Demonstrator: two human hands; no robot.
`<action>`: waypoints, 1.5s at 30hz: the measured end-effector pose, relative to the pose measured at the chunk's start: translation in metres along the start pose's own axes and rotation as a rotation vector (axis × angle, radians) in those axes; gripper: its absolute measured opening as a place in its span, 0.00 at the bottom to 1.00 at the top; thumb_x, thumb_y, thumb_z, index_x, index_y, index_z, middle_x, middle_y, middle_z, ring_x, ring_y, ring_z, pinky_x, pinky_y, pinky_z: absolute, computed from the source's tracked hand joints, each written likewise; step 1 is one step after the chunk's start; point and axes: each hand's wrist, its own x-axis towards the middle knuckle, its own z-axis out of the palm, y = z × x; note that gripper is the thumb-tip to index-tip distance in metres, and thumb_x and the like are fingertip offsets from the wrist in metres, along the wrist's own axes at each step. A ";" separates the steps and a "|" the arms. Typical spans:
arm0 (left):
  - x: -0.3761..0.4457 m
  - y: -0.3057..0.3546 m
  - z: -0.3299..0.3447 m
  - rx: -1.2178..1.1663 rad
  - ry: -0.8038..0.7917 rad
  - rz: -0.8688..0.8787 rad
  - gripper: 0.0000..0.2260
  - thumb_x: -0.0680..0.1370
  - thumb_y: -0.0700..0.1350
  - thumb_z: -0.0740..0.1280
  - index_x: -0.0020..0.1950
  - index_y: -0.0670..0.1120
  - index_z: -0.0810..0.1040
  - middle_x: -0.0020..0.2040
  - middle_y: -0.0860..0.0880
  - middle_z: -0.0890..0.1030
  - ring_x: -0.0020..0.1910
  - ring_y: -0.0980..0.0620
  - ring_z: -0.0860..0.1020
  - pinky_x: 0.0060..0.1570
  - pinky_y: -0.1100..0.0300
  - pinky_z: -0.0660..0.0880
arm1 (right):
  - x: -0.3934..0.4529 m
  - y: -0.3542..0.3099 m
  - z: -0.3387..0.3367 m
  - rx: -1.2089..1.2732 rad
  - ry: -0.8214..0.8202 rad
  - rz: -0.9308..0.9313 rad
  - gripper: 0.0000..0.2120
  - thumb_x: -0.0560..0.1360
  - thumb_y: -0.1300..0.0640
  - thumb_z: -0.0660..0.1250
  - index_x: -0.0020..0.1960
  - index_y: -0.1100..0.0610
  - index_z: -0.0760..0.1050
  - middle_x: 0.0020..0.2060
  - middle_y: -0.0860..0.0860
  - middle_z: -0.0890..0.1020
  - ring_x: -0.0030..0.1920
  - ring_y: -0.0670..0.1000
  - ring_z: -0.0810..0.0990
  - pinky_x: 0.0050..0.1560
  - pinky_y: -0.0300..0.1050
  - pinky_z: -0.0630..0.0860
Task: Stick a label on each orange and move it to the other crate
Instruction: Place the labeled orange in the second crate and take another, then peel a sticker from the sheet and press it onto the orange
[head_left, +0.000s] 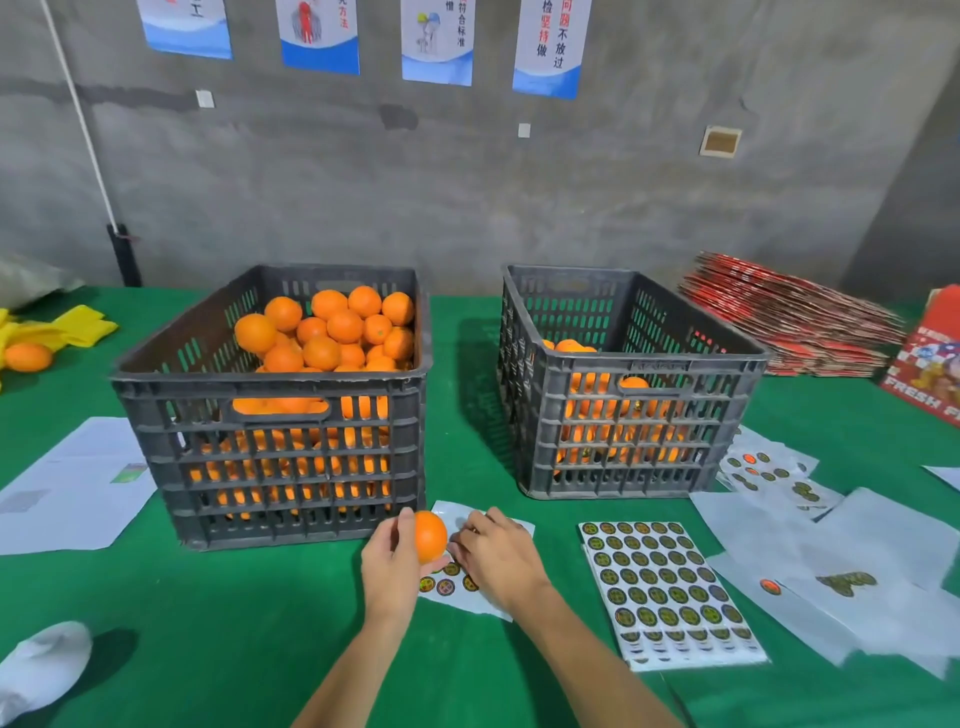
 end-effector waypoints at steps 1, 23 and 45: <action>0.000 0.000 -0.001 0.003 -0.004 0.008 0.11 0.84 0.54 0.64 0.55 0.48 0.80 0.55 0.47 0.79 0.38 0.41 0.87 0.31 0.60 0.81 | 0.001 -0.001 0.001 0.023 -0.018 0.021 0.20 0.85 0.45 0.55 0.58 0.51 0.83 0.55 0.48 0.81 0.53 0.54 0.76 0.50 0.51 0.78; 0.008 -0.009 -0.008 -0.105 0.039 -0.053 0.14 0.84 0.54 0.64 0.64 0.48 0.79 0.62 0.44 0.77 0.49 0.38 0.86 0.39 0.55 0.84 | 0.000 0.019 0.009 0.658 -0.208 0.243 0.35 0.69 0.33 0.74 0.68 0.54 0.77 0.62 0.44 0.72 0.63 0.47 0.68 0.67 0.43 0.69; 0.009 -0.014 -0.008 -0.050 0.076 -0.006 0.13 0.84 0.55 0.63 0.65 0.51 0.77 0.61 0.51 0.76 0.56 0.46 0.81 0.54 0.42 0.83 | 0.001 0.015 0.010 0.968 -0.077 0.412 0.07 0.75 0.50 0.76 0.50 0.52 0.88 0.53 0.42 0.81 0.57 0.44 0.77 0.61 0.42 0.73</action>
